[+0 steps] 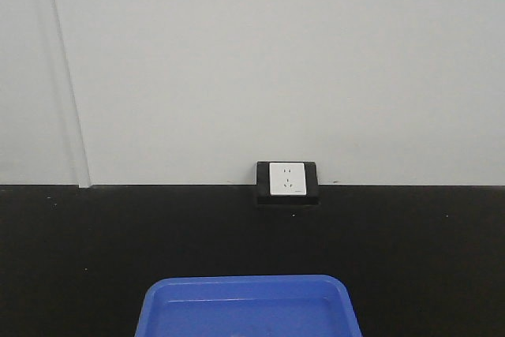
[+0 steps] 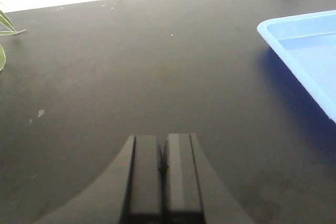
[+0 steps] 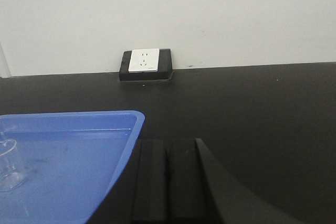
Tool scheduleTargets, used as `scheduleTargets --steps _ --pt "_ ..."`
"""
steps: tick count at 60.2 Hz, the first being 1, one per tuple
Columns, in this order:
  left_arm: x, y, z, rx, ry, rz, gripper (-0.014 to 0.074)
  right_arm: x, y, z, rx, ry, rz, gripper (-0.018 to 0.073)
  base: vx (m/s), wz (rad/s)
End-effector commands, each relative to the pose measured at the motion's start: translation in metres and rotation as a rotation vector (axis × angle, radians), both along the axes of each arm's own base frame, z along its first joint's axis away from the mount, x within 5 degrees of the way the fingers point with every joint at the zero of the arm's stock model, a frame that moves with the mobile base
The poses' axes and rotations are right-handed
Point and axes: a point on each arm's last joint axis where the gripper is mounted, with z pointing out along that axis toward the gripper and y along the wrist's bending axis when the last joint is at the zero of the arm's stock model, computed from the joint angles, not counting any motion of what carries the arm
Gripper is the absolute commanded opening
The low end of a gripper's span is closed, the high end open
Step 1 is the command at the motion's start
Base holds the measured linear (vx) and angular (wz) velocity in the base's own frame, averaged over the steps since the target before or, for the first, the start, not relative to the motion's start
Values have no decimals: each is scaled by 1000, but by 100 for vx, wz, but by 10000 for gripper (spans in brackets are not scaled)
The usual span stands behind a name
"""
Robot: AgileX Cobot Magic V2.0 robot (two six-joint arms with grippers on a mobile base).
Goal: Move beaker to silver tray on left bench
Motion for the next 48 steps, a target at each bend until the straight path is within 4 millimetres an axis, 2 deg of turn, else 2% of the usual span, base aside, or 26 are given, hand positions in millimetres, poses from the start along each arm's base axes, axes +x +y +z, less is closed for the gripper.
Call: scheduleTargets --steps 1,17,24,33,37,44,48 --pt "2 -1 0 -5 -63 -10 1 0 0 7 5 -96 -1 -11 0 0" --pt "2 -1 0 -5 -63 -10 1 0 0 8 5 -103 -1 -11 0 0" --pt "2 -1 0 -5 -63 -10 1 -2 0 23 14 -213 3 -11 0 0" --pt "2 -1 0 -5 -63 -10 1 -8 -1 67 -30 -331 -3 -11 0 0" --pt "2 -1 0 -5 -63 -10 1 -7 0 98 -74 -370 -9 -11 0 0" --pt "2 -1 0 -5 -63 -10 1 16 3 143 -172 -365 -17 -11 0 0" --pt "2 -1 0 -5 -63 -10 1 38 6 170 -191 -359 -17 -11 0 0"
